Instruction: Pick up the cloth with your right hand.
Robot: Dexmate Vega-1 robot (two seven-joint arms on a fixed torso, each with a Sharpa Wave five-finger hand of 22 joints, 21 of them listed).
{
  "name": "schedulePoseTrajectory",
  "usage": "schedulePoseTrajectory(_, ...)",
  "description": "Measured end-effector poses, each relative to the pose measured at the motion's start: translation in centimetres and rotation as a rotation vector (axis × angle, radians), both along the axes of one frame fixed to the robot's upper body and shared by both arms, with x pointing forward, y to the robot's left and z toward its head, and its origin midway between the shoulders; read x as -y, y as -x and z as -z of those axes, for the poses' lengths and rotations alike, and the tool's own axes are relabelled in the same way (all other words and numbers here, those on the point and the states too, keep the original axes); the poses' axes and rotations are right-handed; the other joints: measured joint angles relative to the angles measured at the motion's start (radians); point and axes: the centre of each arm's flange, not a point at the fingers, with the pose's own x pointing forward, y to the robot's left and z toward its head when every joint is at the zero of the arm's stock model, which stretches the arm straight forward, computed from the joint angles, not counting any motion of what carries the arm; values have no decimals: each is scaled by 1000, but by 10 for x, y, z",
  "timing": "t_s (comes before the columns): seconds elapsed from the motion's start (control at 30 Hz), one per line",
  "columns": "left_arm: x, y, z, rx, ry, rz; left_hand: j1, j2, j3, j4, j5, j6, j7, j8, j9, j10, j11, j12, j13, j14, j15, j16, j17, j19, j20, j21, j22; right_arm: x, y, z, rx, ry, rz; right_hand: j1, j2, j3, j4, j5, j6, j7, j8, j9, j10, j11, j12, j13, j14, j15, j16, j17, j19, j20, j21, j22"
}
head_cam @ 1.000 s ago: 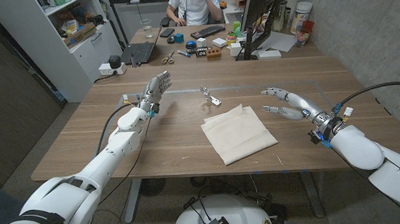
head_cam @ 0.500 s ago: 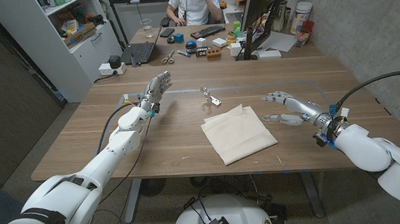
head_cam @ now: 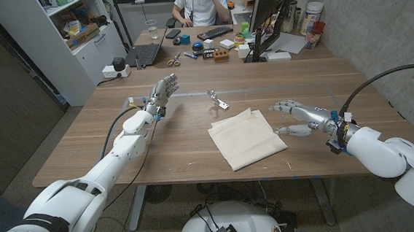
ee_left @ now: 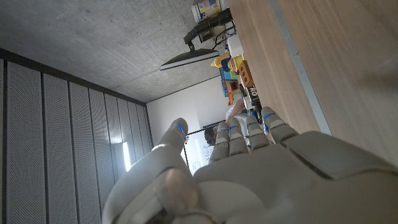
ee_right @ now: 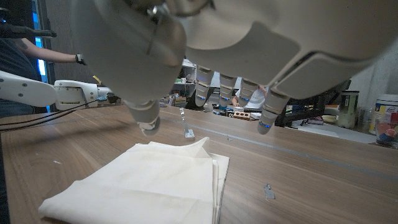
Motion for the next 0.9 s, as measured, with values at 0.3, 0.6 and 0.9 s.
schedulePoseTrajectory(0.3, 2, -2, 0, -2, -1, 2, -4, 4, 0, 0, 0, 0, 0, 0, 0, 0, 0, 0, 0, 0, 0, 0, 0, 0, 0, 0, 0, -6, 7, 2, 0, 107, 55, 16, 3, 8, 0, 0, -30, -5, 0, 0, -14, 11, 0, 0, -5, 5, 3, -4, 16, 1, 2, 0)
schedulePoseTrajectory(0.6, 4, -3, -1, 1, -3, 3, -4, 4, 3, -3, 0, 0, 0, 0, 0, 0, 0, 0, -3, 0, 0, 0, 0, -2, 9, 0, 0, -14, 6, 3, -22, 191, 69, 34, 3, 12, -4, 6, -51, -7, 0, 0, -22, 18, 0, 0, -1, 9, 10, -5, 39, -4, 8, 0)
schedulePoseTrajectory(0.9, 3, -3, -1, 2, -4, 1, -4, 4, 4, -4, 0, 0, 0, 0, 0, 0, 0, 0, -5, 0, 0, 0, 0, -2, 9, 0, 0, -15, 1, 7, -72, 248, 92, 74, 3, 23, -7, 13, -105, -3, 0, 0, -40, 26, 0, 0, 5, 14, 10, -9, 71, 0, 15, 0)
